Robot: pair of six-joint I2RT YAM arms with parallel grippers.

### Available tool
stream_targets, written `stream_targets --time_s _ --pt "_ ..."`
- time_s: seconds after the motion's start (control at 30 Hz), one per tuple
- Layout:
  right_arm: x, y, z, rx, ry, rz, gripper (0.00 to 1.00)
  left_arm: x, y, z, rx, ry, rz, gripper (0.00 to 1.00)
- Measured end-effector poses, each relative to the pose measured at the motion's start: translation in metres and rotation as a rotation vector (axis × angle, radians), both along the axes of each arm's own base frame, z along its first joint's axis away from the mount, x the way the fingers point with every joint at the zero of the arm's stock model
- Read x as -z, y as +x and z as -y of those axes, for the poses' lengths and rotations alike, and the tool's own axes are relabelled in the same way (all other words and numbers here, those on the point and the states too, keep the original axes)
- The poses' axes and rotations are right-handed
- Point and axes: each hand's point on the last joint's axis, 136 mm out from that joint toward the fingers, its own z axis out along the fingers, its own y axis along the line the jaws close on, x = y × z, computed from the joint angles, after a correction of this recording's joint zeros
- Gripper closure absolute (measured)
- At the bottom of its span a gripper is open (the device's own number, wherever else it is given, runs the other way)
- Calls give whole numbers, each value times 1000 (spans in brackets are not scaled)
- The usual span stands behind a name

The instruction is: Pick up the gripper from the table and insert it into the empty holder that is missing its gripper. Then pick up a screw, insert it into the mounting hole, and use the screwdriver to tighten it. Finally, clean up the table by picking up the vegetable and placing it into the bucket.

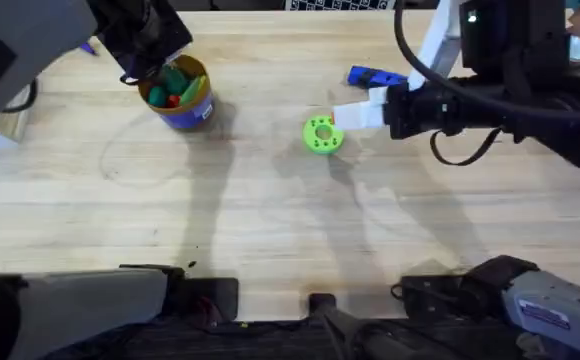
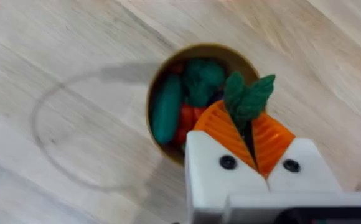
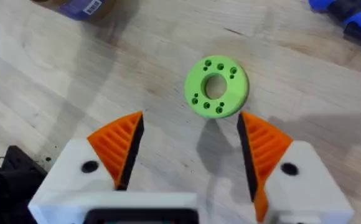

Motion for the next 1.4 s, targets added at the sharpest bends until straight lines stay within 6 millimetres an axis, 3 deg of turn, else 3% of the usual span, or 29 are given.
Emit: stream_targets --time_s 0.23,0.47,0.53,0.67,0.73,0.87,1.07,1.2,1.4 --pt "0 0 0 7 5 -6 111 20 8 -19 44 2 -53 989" --pt "0 0 0 7 5 -5 111 46 12 -15 83 -49 -118 960" --pt "0 0 0 7 5 -6 112 49 11 -14 93 -54 -128 754" --pt "0 0 0 7 5 -6 112 49 11 -13 96 -59 -129 123" --pt "0 0 0 8 5 -6 111 49 11 -13 94 -60 -129 24" --pt "1 -1 1 10 3 -16 111 51 8 -14 100 -57 -142 16" --pt "3 -21 9 6 -29 -79 112 45 -16 -9 162 -53 -211 14" --pt "-26 -28 23 31 -67 -30 112 11 -32 12 298 -83 -162 14" --pt "-81 -38 41 75 -68 122 112 -53 -74 67 658 -89 -20 14"
